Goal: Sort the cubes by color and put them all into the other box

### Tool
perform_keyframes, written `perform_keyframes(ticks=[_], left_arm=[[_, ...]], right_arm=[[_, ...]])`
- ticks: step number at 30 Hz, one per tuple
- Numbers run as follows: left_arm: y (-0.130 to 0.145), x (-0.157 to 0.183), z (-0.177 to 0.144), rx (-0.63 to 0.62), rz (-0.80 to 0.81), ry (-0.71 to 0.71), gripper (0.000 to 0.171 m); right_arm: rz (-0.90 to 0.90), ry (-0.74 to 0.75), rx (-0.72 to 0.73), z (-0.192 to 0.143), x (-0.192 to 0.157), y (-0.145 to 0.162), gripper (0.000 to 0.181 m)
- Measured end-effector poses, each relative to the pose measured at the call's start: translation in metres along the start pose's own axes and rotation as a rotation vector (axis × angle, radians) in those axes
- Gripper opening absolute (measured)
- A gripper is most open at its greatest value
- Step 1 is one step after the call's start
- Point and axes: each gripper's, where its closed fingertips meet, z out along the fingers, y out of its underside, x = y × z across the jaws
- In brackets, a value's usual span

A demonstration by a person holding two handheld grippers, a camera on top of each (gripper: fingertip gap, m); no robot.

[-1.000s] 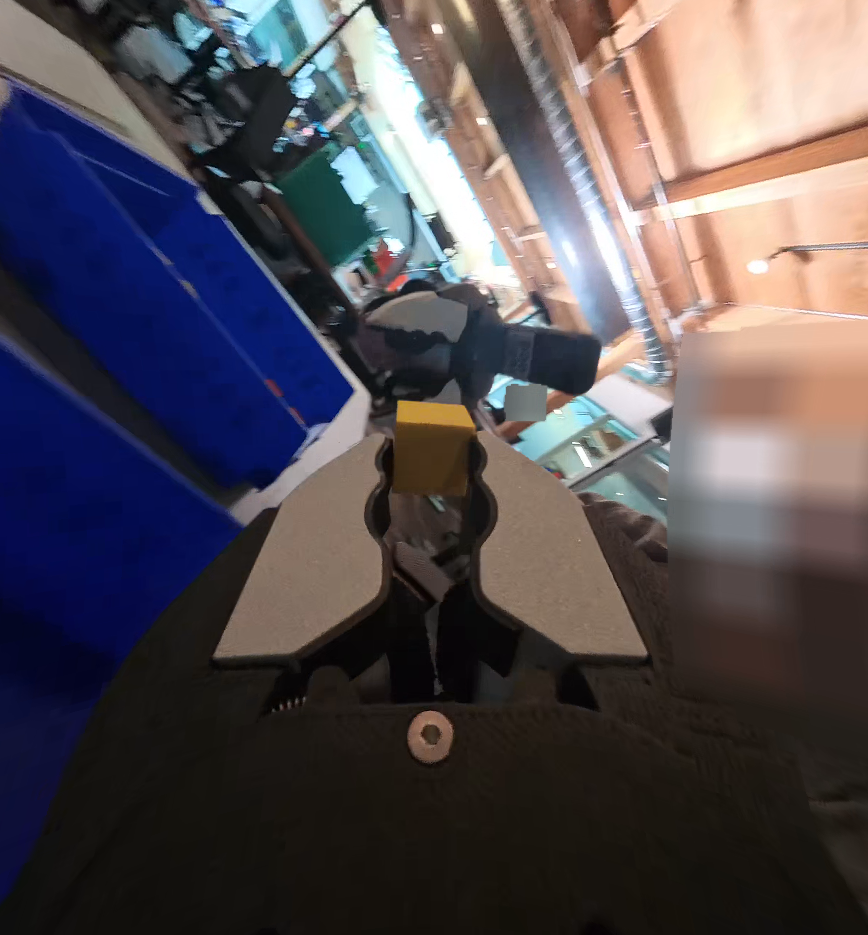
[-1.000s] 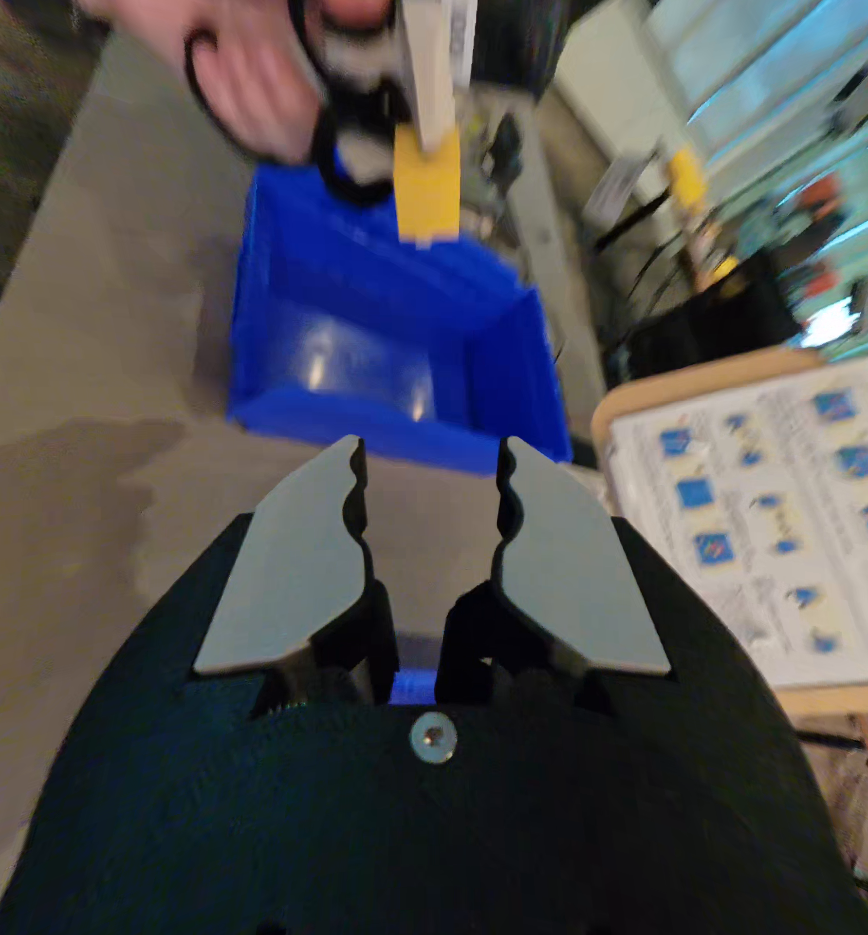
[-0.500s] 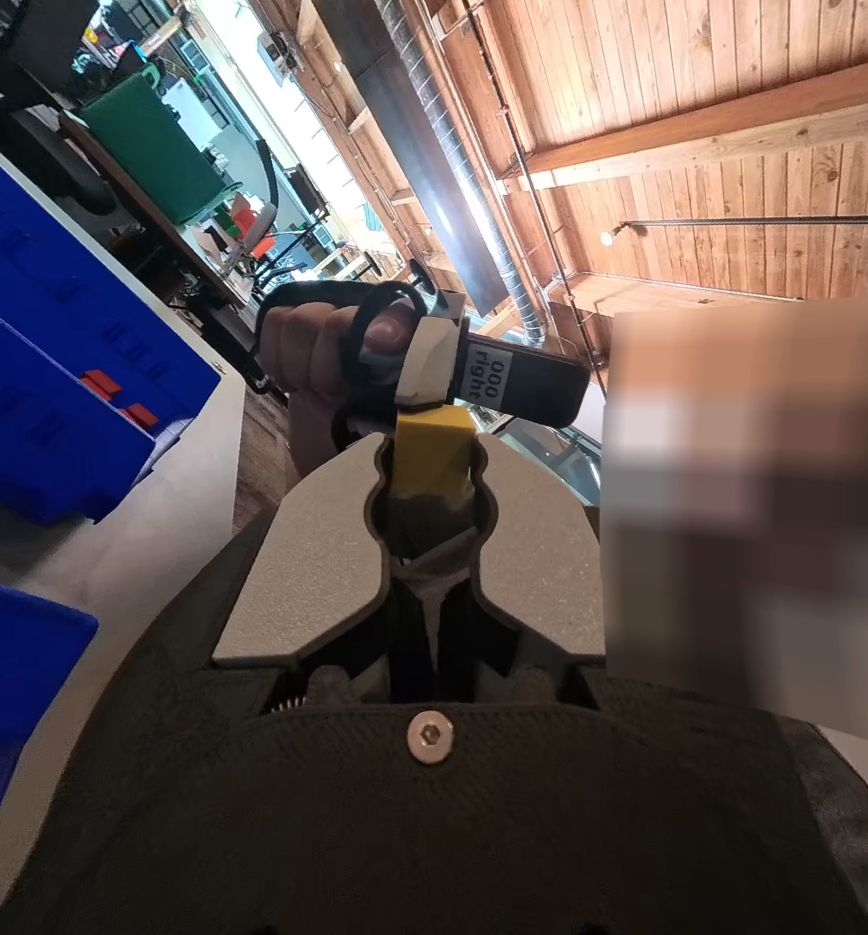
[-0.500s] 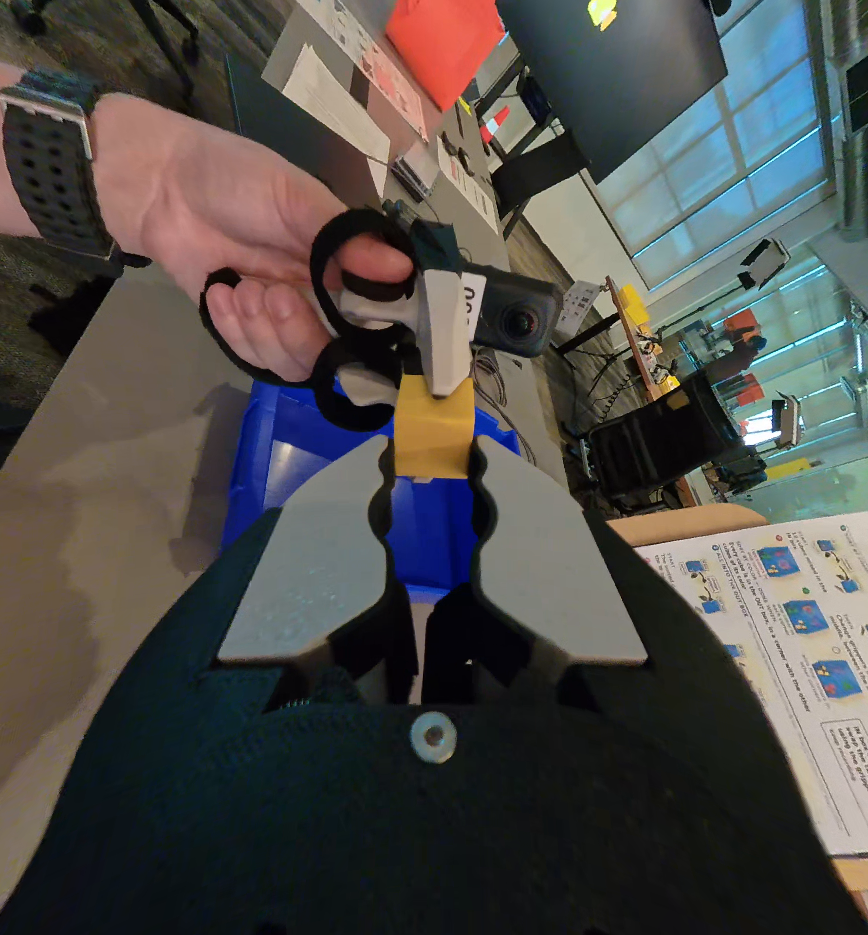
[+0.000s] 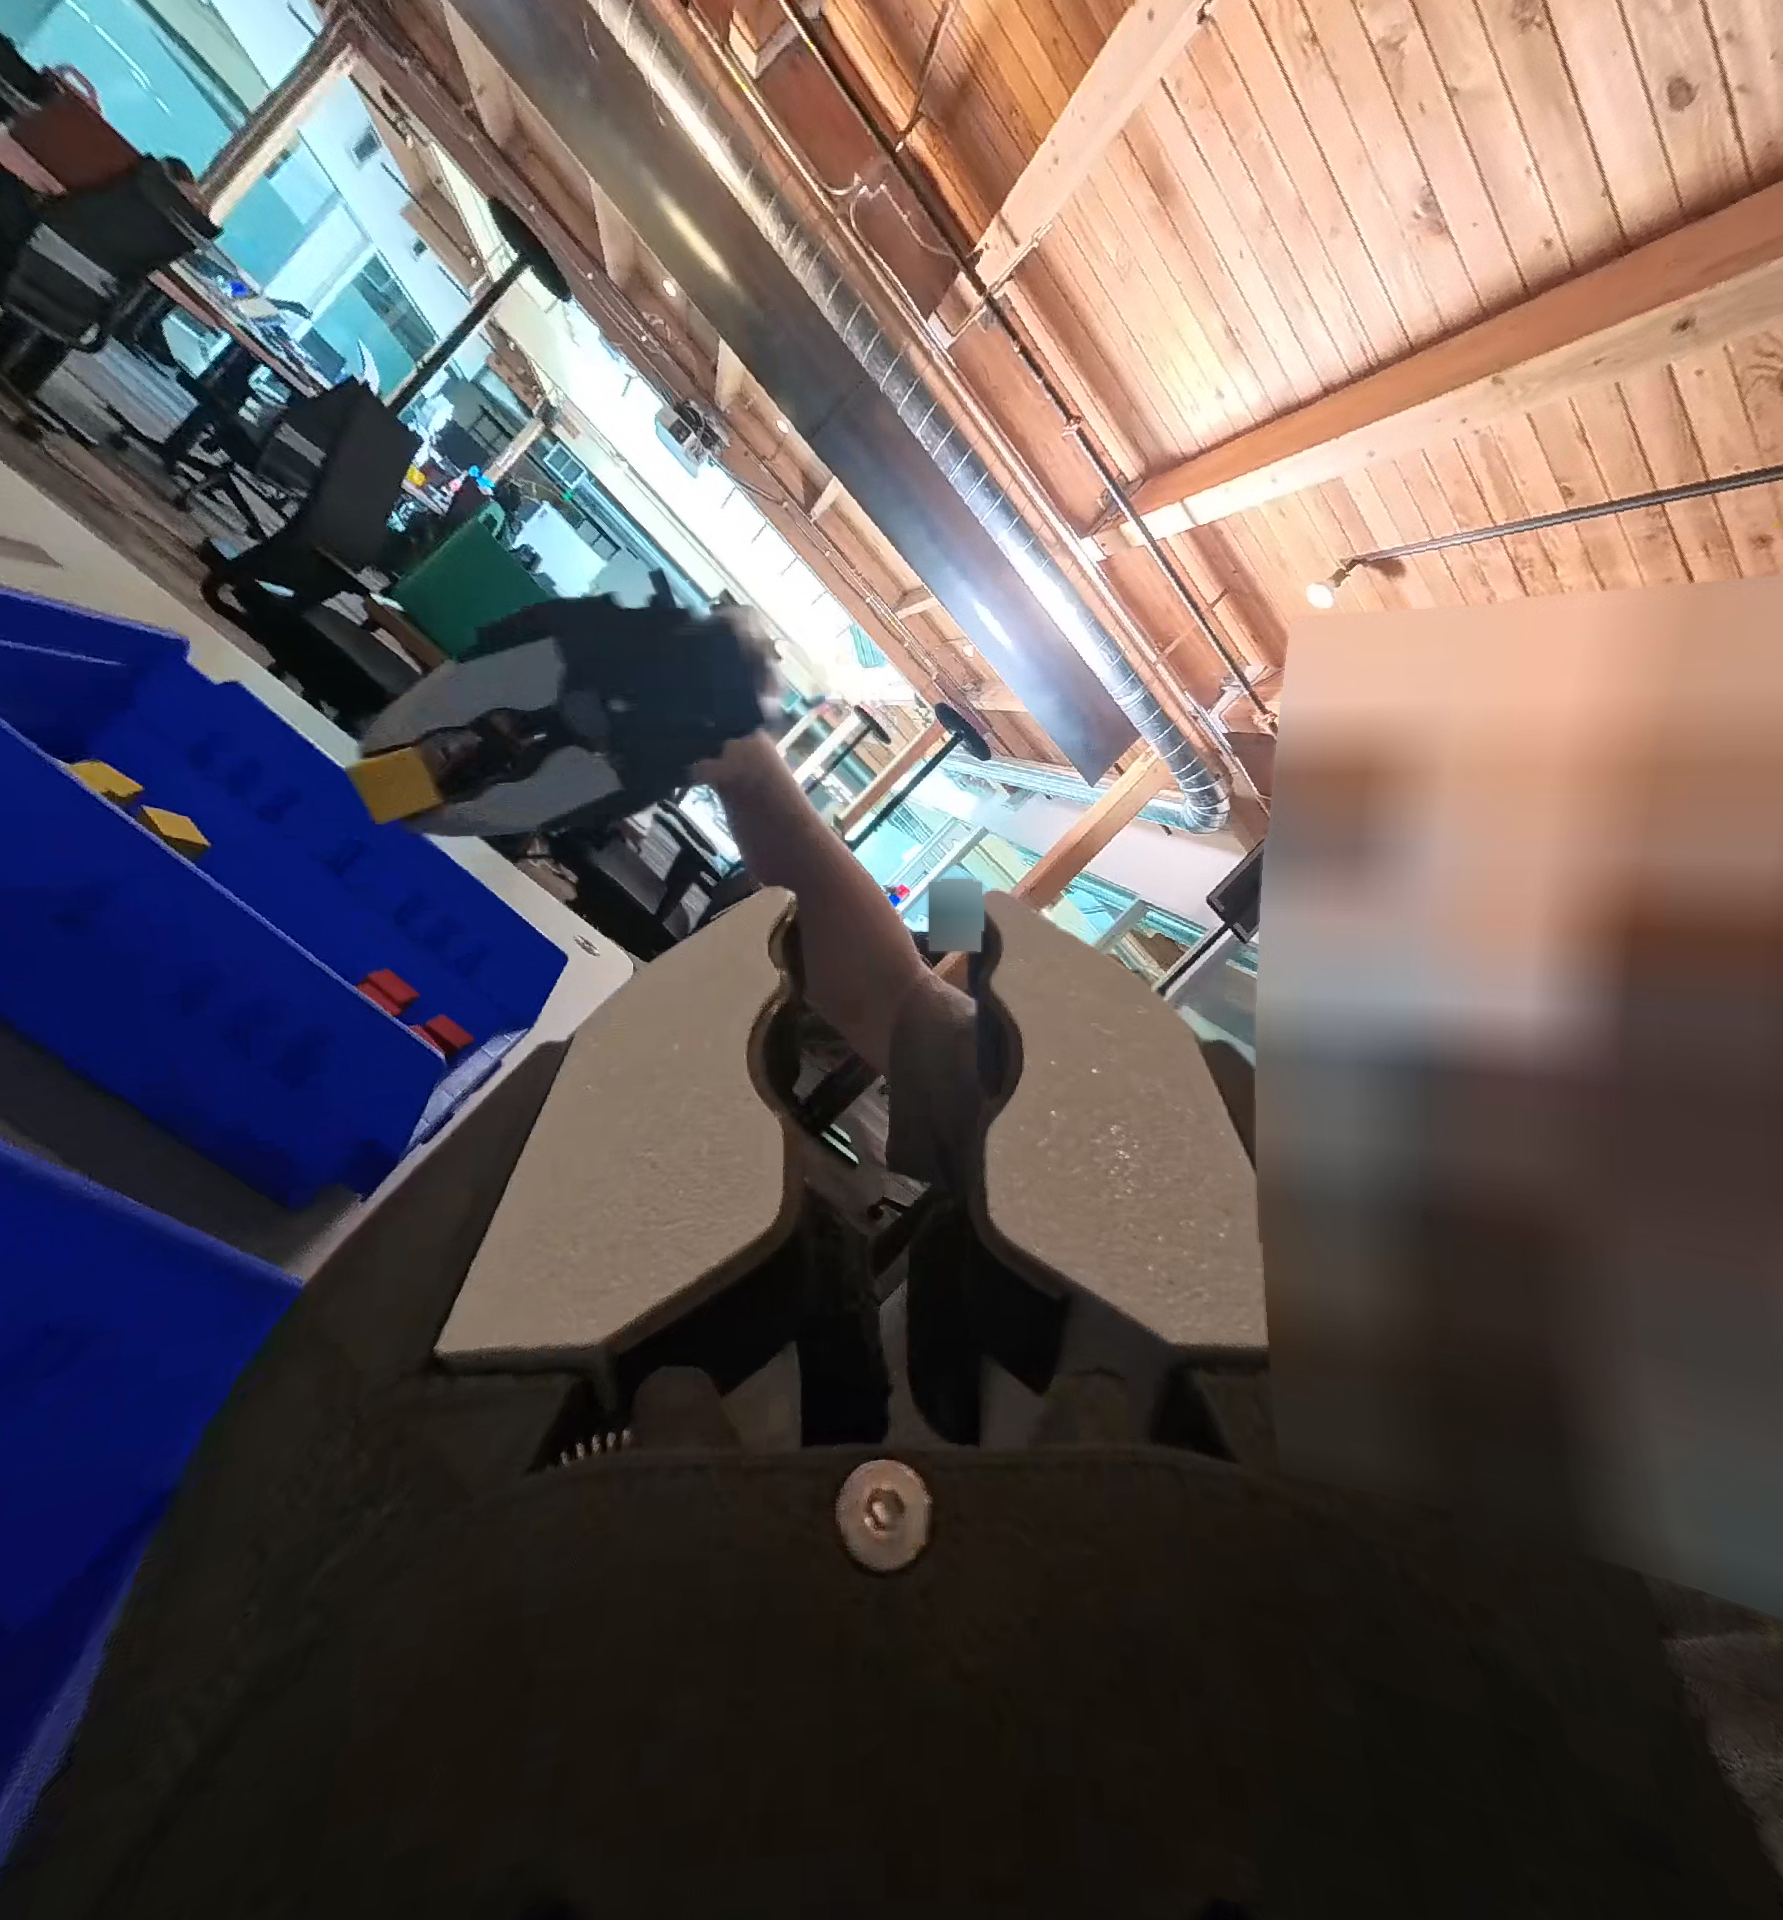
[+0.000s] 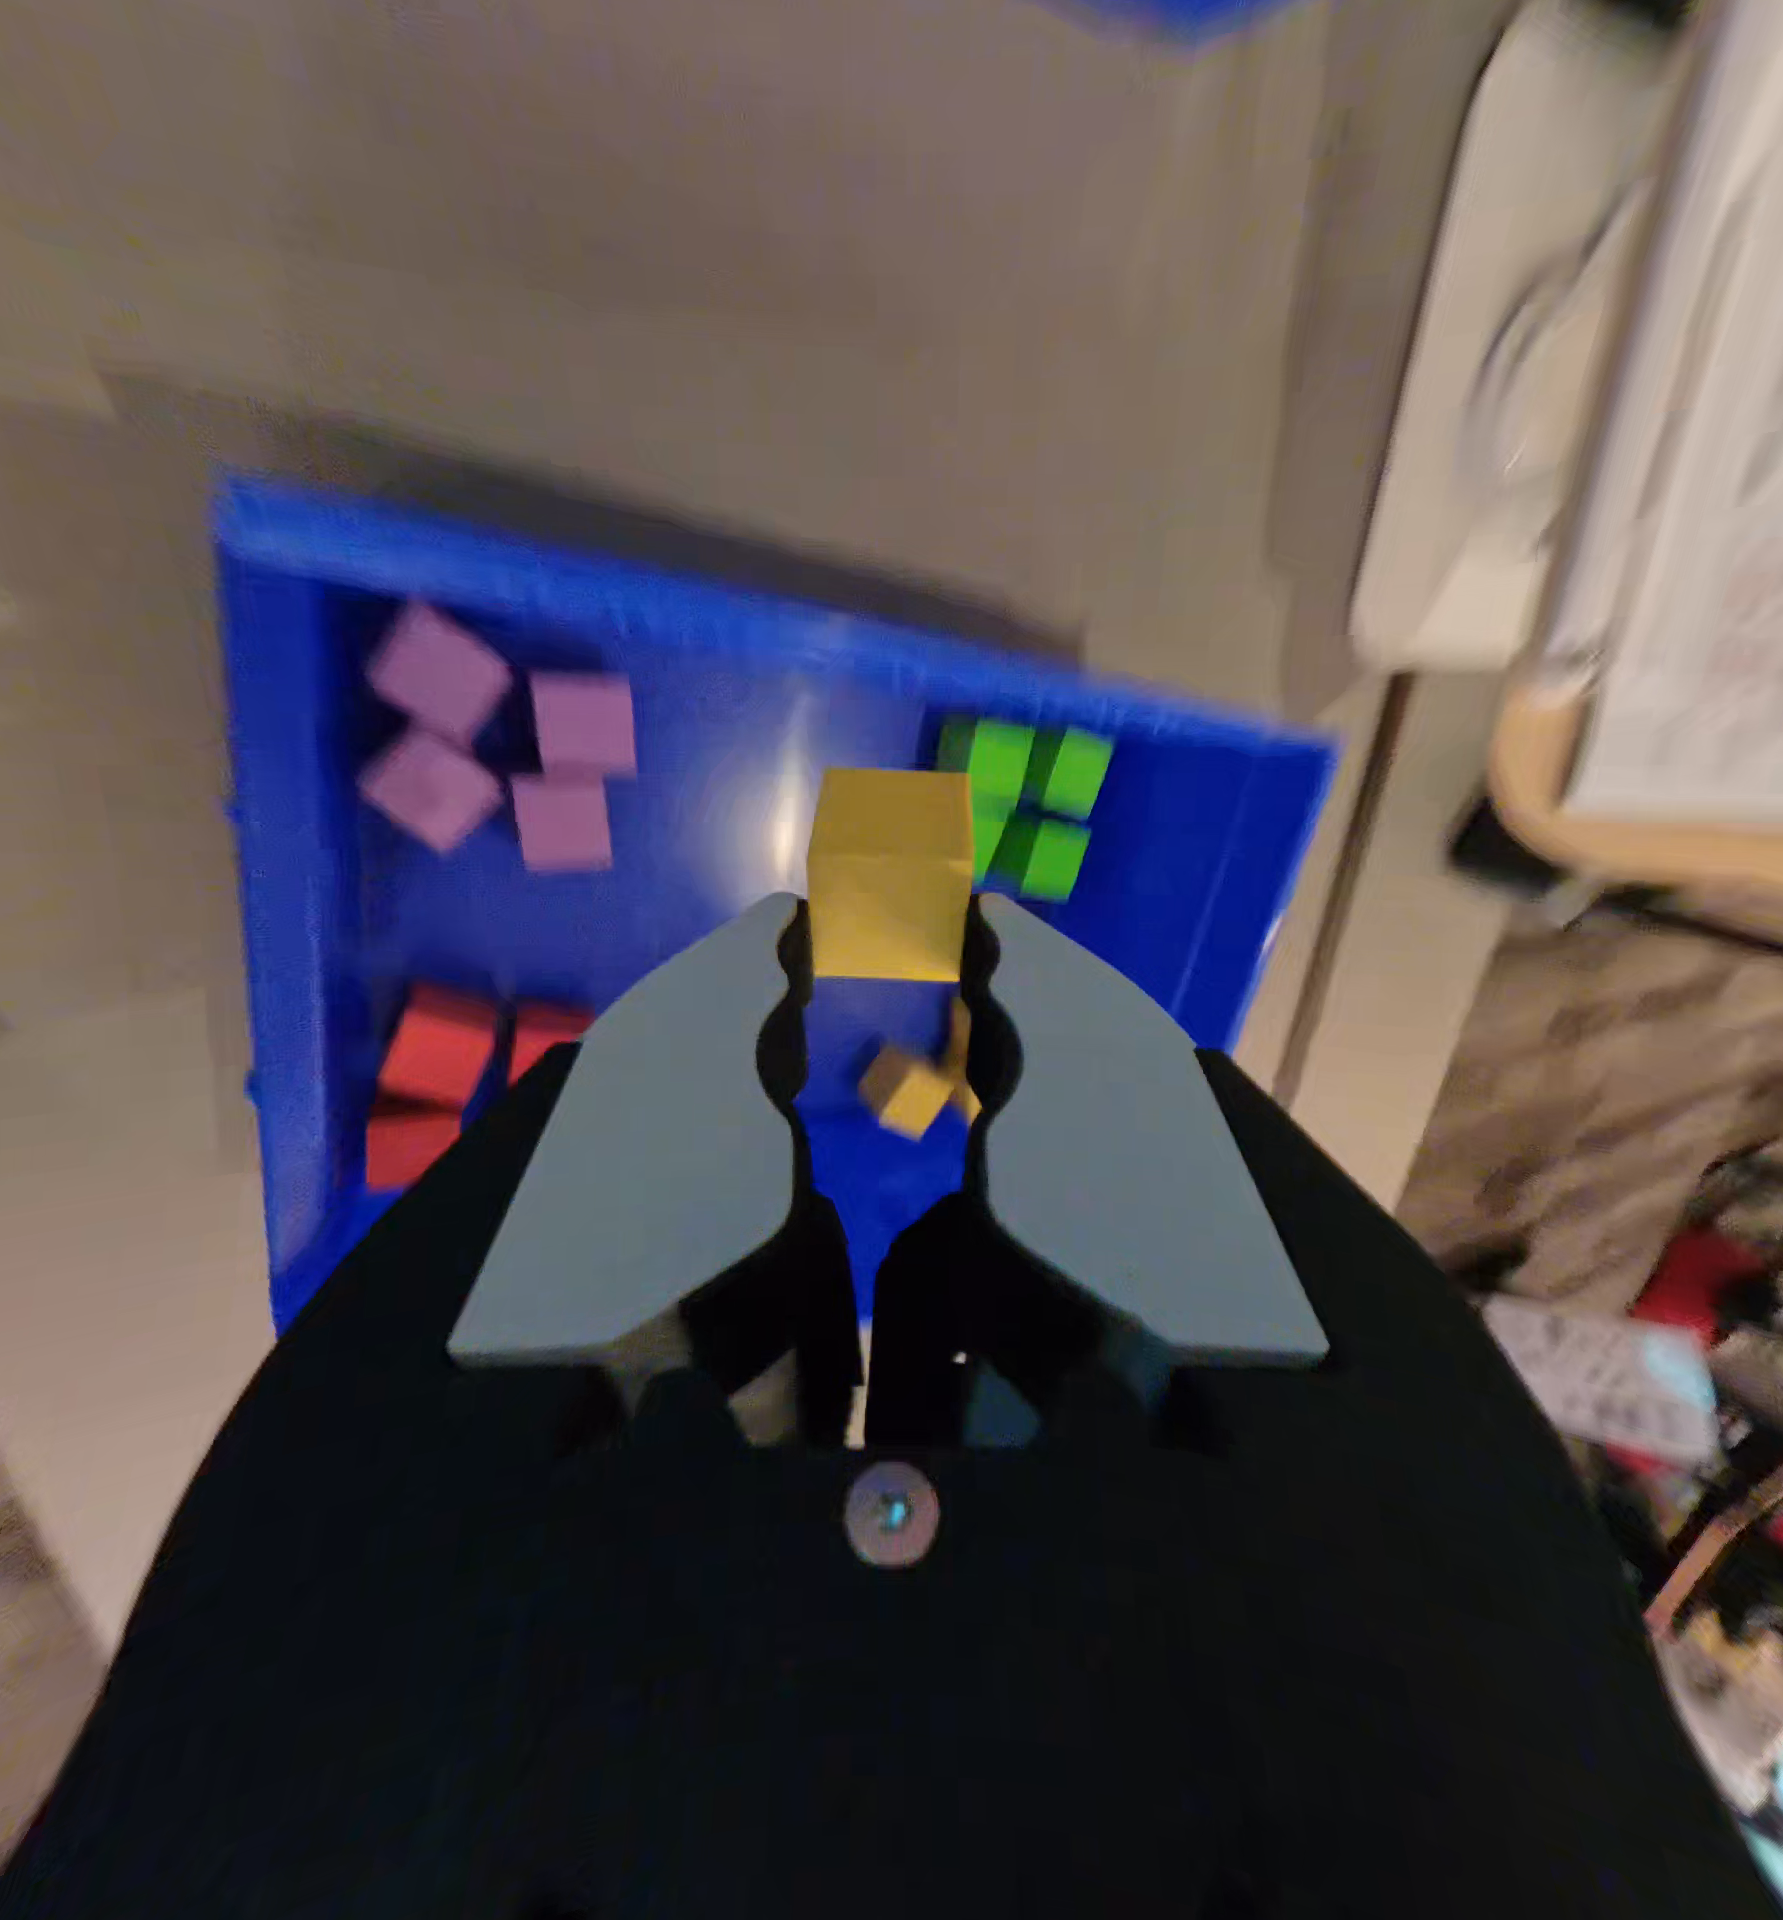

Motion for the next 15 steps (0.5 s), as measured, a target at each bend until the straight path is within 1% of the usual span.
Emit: perform_keyframes(ticks=[2,3,4,7,11,15], left_arm=[[-0.001,0.005,-0.002,0.002,0.014,0.002,0.031],[-0.001,0.006,-0.002,-0.001,0.02,0.0,0.03],[-0.001,0.007,-0.002,-0.005,0.024,-0.004,0.027],[0.001,0.005,0.001,-0.016,0.024,-0.015,0.026],[0.002,0.003,0.001,-0.021,0.019,-0.021,0.024],[0.0,0.005,-0.003,-0.02,0.032,-0.027,0.024]], right_arm=[[0.067,-0.049,-0.114,0.02,0.005,0.044,0.028],[0.095,-0.086,-0.144,0.03,0.004,0.059,0.028],[0.116,-0.103,-0.166,0.041,0.006,0.07,0.028],[0.124,-0.137,-0.277,0.073,0.01,0.1,0.027],[0.132,-0.204,-0.383,0.108,0.008,0.124,0.028],[0.131,-0.229,-0.449,0.126,0.011,0.137,0.028]])
